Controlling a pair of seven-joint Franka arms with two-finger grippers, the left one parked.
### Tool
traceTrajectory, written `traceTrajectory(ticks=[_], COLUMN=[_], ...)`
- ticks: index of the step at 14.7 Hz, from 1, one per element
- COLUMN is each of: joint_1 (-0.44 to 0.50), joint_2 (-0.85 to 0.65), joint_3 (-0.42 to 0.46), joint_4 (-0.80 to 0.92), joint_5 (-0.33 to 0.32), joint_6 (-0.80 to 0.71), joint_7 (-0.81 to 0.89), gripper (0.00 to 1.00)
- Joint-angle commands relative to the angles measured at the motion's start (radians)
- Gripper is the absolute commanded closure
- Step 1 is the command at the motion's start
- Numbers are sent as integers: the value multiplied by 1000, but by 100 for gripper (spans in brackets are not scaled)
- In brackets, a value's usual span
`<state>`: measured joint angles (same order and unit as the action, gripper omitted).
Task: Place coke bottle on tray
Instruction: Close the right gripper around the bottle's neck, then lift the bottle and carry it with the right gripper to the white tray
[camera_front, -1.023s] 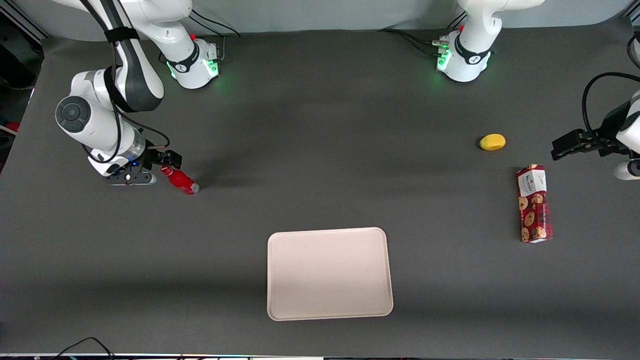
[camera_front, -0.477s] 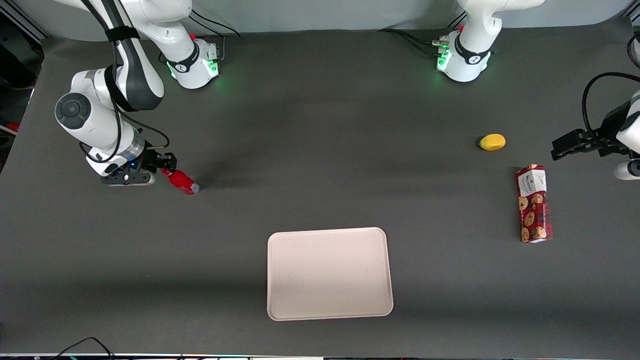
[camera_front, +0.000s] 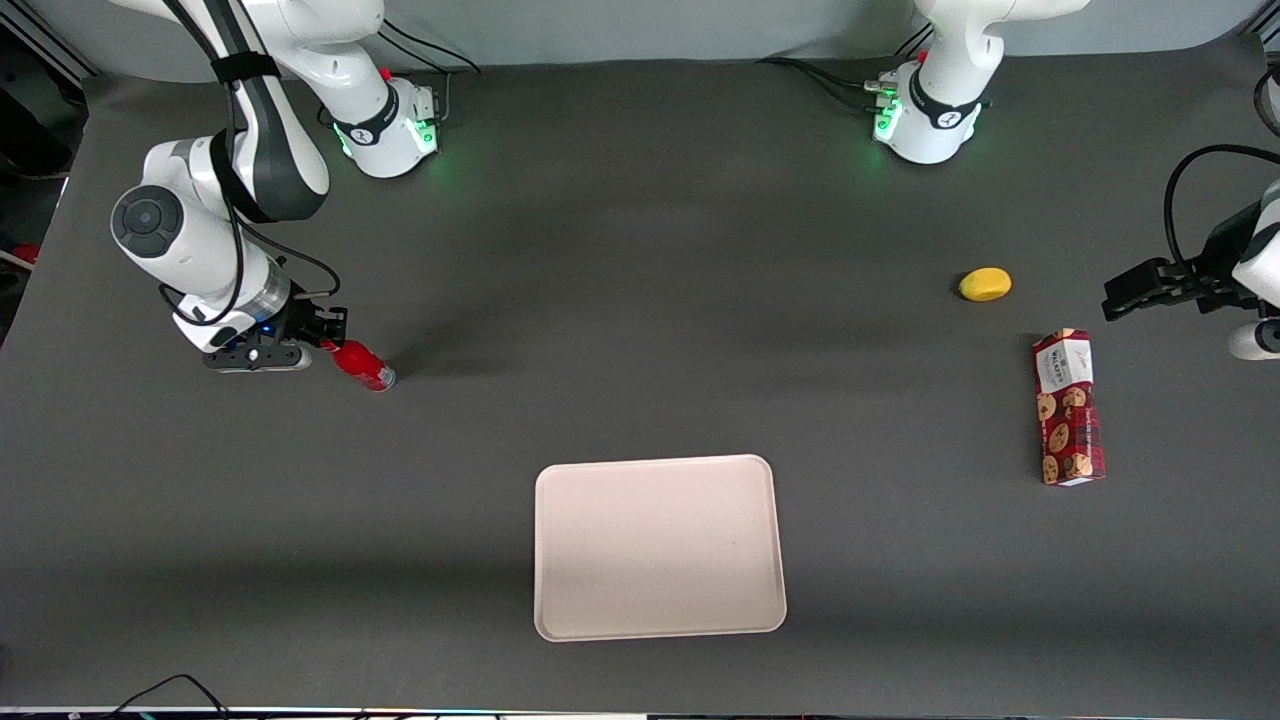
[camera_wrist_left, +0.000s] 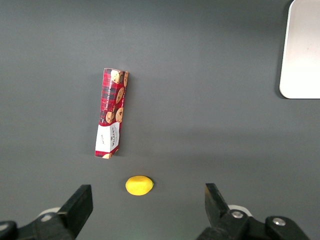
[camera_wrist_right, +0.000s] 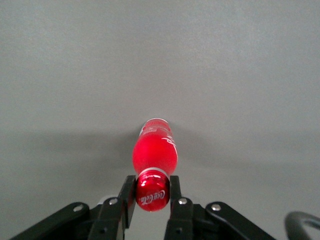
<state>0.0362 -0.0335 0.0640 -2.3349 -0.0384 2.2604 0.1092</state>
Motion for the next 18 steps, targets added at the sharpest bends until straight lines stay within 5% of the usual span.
traceTrajectory(ticks=[1,7,12,18], joint_1=[7,34,53,172], joint_2=[-22,30,312,625], joint_3=[20,82,203,235], joint_4=[99,532,1045,1324], joint_5=[-14,-11,-11,-49], joint_6=[-94,-479,-737,-705], joint_7=[21,35,186,406], gripper=[100,100,100,100])
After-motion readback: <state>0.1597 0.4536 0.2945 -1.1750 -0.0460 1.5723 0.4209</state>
